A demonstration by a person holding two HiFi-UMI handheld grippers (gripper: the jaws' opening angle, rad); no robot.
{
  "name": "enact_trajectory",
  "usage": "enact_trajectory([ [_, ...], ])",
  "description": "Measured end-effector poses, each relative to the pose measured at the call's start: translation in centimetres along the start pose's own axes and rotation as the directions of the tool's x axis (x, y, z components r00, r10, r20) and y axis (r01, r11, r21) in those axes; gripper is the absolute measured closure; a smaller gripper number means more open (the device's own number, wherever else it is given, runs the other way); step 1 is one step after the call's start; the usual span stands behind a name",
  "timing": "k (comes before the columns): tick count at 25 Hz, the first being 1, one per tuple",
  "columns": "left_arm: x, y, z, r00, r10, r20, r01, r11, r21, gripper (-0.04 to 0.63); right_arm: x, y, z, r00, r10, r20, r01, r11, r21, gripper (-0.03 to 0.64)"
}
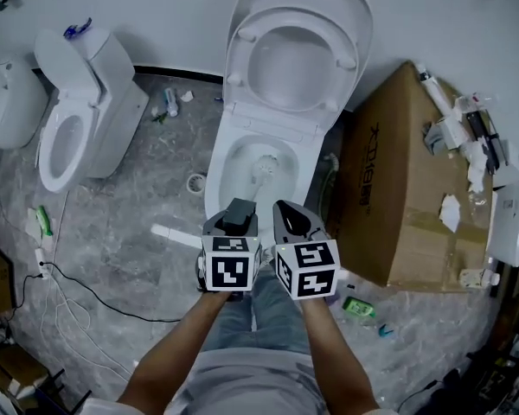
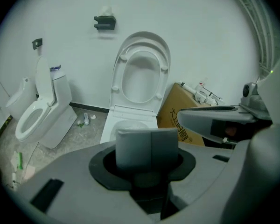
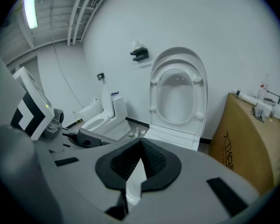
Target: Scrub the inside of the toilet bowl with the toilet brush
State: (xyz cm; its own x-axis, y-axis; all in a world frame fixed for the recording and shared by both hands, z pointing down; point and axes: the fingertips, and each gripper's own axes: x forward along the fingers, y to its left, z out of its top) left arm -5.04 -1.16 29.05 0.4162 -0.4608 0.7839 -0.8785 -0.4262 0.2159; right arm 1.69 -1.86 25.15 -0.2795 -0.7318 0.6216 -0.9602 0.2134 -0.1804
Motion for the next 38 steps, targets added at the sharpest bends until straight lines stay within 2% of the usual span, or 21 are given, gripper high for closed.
enact_trajectory([
  [8,-7.6,-1.6,3.3,0.991,0.006,0.132,-0.01,1.0,0.028,0.439,-5.6,2.9,4.8,0.995,-0.013,0.103,0.016,0.999,-0.034,0.615],
  [18,-15.0,-4.2,4.6,0.958,-0.026,0.285,-0.007,0.993,0.114,0.439,-12.1,6.1,7.1,0.979,-0.025,0.202,0.046,0.994,-0.104,0.615],
  [24,-17.0,-4.6,3.9,0.946,-0.039,0.322,-0.004,0.991,0.131,0.439,-14.2,7.0,7.3,0.966,-0.035,0.257,0.062,0.994,-0.095,0.615],
  [31,-18.2,-5.3,3.9,0.929,-0.05,0.367,-0.004,0.99,0.144,0.439,-15.2,7.6,6.8,0.963,-0.041,0.266,0.069,0.993,-0.097,0.615],
  [38,-18.5,-5.1,3.8,0.928,-0.05,0.37,-0.01,0.988,0.157,0.439,-15.5,8.0,6.5,0.962,-0.047,0.268,0.075,0.993,-0.094,0.615],
])
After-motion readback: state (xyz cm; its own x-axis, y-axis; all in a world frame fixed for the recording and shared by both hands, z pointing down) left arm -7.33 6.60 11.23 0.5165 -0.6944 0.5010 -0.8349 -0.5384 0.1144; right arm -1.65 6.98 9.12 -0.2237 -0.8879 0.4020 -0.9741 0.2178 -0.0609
